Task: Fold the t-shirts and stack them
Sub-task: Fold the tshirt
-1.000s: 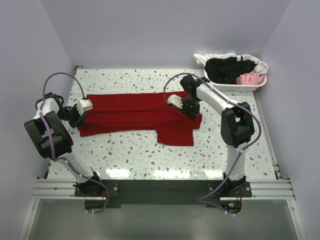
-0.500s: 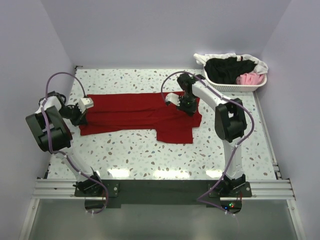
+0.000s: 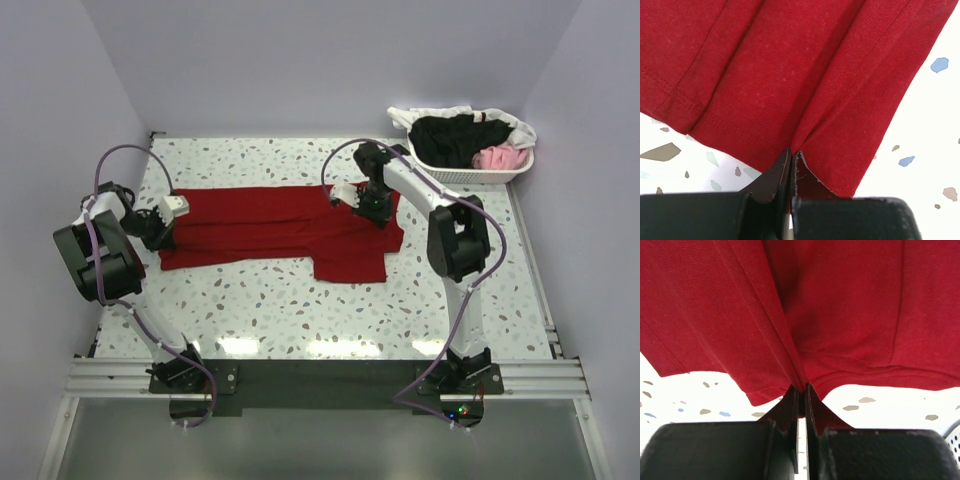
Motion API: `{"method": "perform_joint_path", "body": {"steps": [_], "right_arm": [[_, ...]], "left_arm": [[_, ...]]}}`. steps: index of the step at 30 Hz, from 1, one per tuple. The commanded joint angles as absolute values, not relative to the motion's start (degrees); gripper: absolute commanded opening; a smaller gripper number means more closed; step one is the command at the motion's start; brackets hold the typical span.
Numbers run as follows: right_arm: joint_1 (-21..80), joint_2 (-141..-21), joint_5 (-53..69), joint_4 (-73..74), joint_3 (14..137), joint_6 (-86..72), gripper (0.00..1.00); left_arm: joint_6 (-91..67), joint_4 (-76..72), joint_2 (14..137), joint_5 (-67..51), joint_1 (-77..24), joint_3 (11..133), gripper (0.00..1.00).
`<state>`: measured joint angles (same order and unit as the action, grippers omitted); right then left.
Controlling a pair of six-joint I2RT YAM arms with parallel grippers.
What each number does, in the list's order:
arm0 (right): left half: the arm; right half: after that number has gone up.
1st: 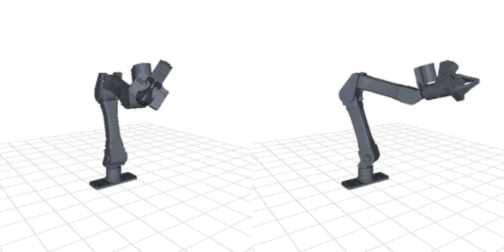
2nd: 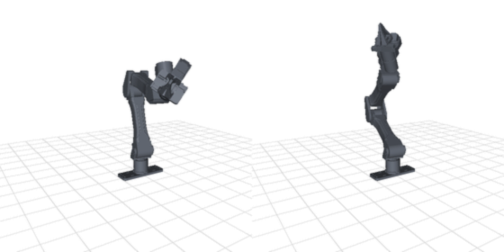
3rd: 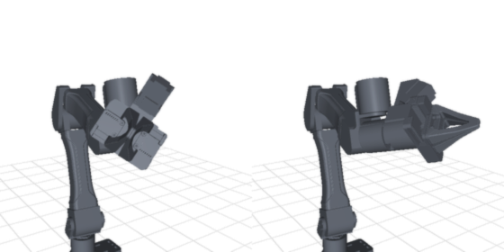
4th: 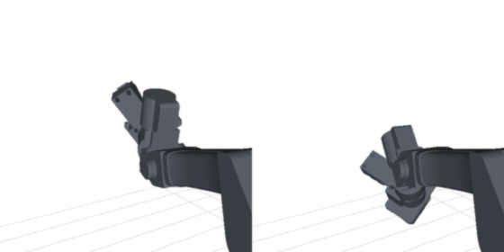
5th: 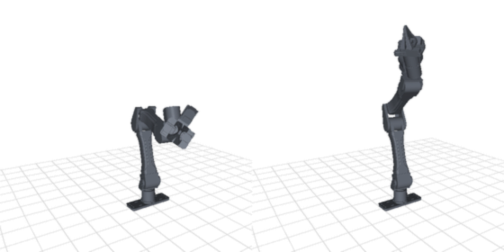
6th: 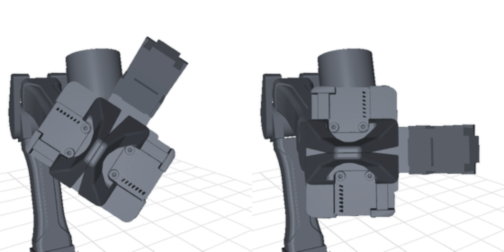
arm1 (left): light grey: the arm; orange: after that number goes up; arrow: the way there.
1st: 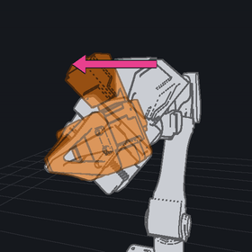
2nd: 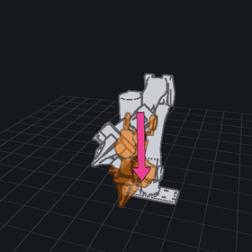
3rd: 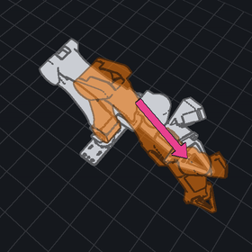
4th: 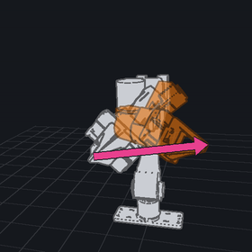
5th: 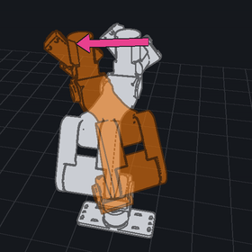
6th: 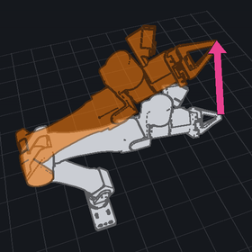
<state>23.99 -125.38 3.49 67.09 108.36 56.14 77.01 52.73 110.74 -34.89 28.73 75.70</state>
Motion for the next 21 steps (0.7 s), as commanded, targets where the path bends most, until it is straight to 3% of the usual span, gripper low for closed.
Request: {"method": "perform_joint_path", "body": {"steps": [1,4,7,10,13,21], "right_arm": [[23.5,-127.1,1.3,68.7,111.3,57.5,0.0],[23.4,-127.7,0.7,67.5,111.1,57.0,0.0],[23.1,-127.9,0.4,66.0,111.6,55.0,0.18],[21.8,-128.0,1.9,66.5,114.6,50.8,0.38],[19.3,-127.4,7.0,70.4,118.4,46.0,0.43],[13.2,-123.8,17.6,75.3,114.1,37.0,0.45]], "left_arm": [[75.7,50.4,110.9,-34.8,28.6,77.5,0.0],[74.5,49.8,111.4,-34.9,28.4,77.7,0.0],[70.8,48.1,112.1,-35.1,28.4,77.9,0.07],[65.1,46.9,112.1,-36.3,29.3,80.0,0.38],[61.7,50.0,111.8,-39.9,31.6,83.4,0.51],[59.3,57.4,107.9,-41.7,36.0,81.8,0.57]]}}
